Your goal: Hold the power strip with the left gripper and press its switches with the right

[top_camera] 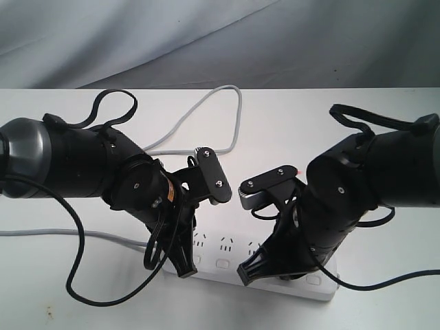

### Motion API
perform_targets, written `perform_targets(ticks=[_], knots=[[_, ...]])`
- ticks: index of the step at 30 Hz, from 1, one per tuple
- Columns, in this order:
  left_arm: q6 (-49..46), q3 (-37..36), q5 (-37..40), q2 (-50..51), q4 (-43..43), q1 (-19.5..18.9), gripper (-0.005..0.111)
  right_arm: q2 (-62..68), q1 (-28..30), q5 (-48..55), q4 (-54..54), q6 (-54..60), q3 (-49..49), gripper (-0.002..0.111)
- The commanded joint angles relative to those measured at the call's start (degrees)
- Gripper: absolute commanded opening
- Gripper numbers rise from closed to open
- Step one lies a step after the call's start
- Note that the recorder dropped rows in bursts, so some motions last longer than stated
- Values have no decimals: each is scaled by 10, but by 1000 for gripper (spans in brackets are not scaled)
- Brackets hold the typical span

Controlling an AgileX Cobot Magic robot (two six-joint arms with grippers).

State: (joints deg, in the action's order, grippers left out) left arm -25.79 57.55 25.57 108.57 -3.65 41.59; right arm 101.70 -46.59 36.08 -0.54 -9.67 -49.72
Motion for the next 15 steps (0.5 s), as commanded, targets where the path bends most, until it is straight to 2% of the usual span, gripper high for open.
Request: perform_targets(ticks=[1,15], knots=[[5,-12,53,24,6,4,0,39,5,21,48,-7,36,0],[6,-12,58,24,6,4,0,87,3,43,48,-16,36,0]])
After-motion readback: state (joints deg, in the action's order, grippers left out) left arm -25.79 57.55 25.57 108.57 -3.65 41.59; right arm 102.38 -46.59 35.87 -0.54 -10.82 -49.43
